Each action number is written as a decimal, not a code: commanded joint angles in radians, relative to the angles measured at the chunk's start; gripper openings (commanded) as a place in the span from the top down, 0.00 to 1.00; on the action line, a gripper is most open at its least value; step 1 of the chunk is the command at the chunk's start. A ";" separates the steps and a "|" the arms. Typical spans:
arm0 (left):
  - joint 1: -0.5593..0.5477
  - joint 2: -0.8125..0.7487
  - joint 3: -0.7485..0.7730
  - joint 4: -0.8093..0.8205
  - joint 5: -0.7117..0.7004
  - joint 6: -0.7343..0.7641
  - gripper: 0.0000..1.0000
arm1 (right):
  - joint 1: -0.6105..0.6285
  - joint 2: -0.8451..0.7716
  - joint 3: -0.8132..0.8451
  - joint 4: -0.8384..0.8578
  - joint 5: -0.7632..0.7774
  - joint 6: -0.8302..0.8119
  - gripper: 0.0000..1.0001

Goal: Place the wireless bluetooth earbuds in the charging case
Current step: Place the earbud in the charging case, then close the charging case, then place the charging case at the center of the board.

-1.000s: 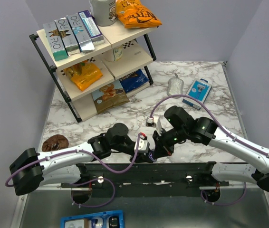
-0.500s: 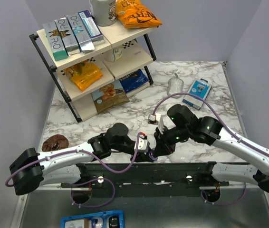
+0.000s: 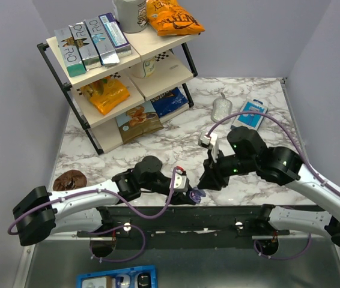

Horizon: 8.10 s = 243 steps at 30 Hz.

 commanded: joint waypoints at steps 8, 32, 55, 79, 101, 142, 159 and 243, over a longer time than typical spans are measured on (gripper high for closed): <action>-0.004 0.051 -0.016 0.221 -0.061 -0.094 1.00 | 0.003 -0.096 -0.070 0.062 0.260 0.010 0.43; 0.002 0.140 -0.015 0.501 -0.323 -0.207 1.00 | 0.018 -0.330 -0.243 0.272 0.337 0.032 0.75; 0.029 0.141 -0.010 0.512 -0.349 -0.214 1.00 | 0.032 -0.297 -0.237 0.282 0.192 0.015 0.96; 0.029 0.106 -0.041 0.526 -0.331 -0.195 1.00 | 0.032 -0.235 -0.234 0.251 0.287 0.025 0.99; 0.002 0.103 -0.048 0.538 -0.328 -0.189 1.00 | 0.032 -0.210 -0.240 0.257 0.330 0.021 0.99; -0.063 0.126 -0.047 0.523 -0.348 -0.157 1.00 | 0.032 -0.192 -0.216 0.288 0.443 0.025 0.99; -0.061 0.115 -0.073 0.540 -0.385 -0.174 1.00 | 0.031 -0.244 -0.125 0.198 0.649 0.073 0.99; 0.296 0.556 0.231 0.473 -0.313 -0.962 1.00 | 0.018 -0.333 -0.275 0.322 0.929 0.286 0.47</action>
